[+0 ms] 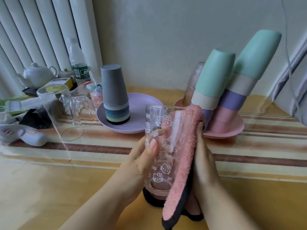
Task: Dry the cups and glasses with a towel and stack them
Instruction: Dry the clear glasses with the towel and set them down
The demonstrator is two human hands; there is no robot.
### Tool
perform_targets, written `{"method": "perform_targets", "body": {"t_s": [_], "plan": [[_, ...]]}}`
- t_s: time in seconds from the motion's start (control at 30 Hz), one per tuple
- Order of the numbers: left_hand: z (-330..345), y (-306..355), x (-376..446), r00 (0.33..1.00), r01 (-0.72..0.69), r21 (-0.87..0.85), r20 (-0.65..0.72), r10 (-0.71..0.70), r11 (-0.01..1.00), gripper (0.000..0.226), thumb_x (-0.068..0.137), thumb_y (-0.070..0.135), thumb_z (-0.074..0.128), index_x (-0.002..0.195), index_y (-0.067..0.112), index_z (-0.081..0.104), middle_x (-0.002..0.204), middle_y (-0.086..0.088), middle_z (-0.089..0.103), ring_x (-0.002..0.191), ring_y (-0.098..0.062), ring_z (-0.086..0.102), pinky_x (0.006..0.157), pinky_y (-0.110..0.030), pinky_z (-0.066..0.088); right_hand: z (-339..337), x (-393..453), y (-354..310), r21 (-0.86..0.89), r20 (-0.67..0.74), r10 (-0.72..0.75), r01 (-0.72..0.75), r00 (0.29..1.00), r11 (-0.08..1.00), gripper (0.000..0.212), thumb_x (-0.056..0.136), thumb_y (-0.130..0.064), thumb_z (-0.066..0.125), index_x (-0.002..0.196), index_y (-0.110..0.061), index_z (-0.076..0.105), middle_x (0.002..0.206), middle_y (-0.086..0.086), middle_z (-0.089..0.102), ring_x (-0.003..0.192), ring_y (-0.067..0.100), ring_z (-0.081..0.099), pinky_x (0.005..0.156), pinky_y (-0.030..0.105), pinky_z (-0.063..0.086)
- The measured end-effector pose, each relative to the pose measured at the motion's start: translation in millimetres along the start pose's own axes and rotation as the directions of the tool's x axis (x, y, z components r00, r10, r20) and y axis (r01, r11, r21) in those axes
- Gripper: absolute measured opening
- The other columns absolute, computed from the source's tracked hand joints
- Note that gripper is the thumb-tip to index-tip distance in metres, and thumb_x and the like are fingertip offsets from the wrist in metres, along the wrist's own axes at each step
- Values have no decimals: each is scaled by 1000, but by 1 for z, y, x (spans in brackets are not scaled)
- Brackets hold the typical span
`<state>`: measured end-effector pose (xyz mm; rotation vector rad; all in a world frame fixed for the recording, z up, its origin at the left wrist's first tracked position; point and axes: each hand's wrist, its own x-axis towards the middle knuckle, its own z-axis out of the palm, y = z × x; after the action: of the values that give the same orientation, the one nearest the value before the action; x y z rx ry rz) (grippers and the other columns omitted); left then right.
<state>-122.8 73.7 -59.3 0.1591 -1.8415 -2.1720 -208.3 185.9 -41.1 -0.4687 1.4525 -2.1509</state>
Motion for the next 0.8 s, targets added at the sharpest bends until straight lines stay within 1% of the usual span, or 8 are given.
{"method": "perform_targets", "body": {"t_s": [0.1, 0.2, 0.27, 0.33, 0.47, 0.63, 0.73, 0.8], "plan": [[-9, 4, 3, 1000, 18, -102, 12, -17, 995, 88, 63, 76, 67, 135, 27, 53, 135, -10, 59, 121, -33, 58, 99, -54, 45, 12, -8, 15, -94, 130, 106, -94, 986, 991, 85, 71, -82, 42, 118, -14, 65, 115, 10, 69, 109, 24, 65, 101, 47, 47], [-22, 8, 8, 995, 22, -176, -90, -39, 984, 96, 53, 81, 70, 130, 26, 58, 133, -8, 60, 119, -31, 60, 98, -52, 48, 19, -9, 33, -308, 131, 44, -1, 990, 951, 106, 55, -96, 39, 135, -27, 51, 138, -10, 53, 131, 4, 44, 115, 35, 28], [-25, 9, 11, 978, -52, -59, -206, 39, 997, 86, 59, 81, 65, 120, 21, 62, 116, -11, 66, 109, -33, 62, 100, -46, 46, 18, -9, 36, -320, 131, -60, 99, 990, 942, 77, 68, -82, 44, 128, -35, 53, 138, -21, 48, 127, -14, 38, 112, 16, 25], [-25, 9, 14, 944, -108, 19, -312, 109, 994, 74, 70, 75, 61, 106, 11, 59, 91, -8, 66, 88, -23, 61, 86, -34, 47, 17, -9, 27, -291, 122, -127, 158, 984, 944, 48, 77, -61, 45, 120, -41, 49, 135, -27, 45, 118, -27, 36, 99, -2, 25], [-15, 8, 10, 926, -158, 112, -329, 186, 981, 48, 77, 55, 49, 108, 19, 60, 84, 9, 71, 77, -1, 63, 71, -14, 48, 15, -4, 27, -319, 186, -257, 305, 948, 897, 74, 78, -54, 50, 144, -29, 29, 148, -24, 33, 134, -15, 26, 111, 10, 21], [-8, 10, 7, 954, -152, 100, -245, 172, 983, 54, 70, 62, 59, 113, 31, 54, 93, 25, 72, 89, 12, 64, 73, -5, 46, 31, -11, 34, -455, 276, -374, 463, 885, 761, 54, 89, -61, 41, 133, -63, 10, 137, -52, 15, 133, -21, 14, 104, 1, 16], [-9, 8, 8, 970, -119, 118, -198, 141, 986, 43, 83, 57, 53, 114, 28, 58, 98, 14, 73, 94, 3, 66, 78, -9, 49, 27, -10, 33, -465, 198, -382, 430, 903, 774, 74, 80, -77, 31, 141, -44, 6, 148, -39, 7, 136, -19, 6, 106, 0, 10], [-7, 6, 6, 984, -84, 154, -141, 106, 984, 46, 87, 54, 58, 121, 23, 58, 111, 0, 71, 105, -7, 65, 86, -15, 50, 19, -10, 26, -443, 130, -336, 358, 933, 822, 84, 75, -80, 32, 144, -35, 15, 151, -27, 17, 135, -19, 12, 104, -2, 12]]}}
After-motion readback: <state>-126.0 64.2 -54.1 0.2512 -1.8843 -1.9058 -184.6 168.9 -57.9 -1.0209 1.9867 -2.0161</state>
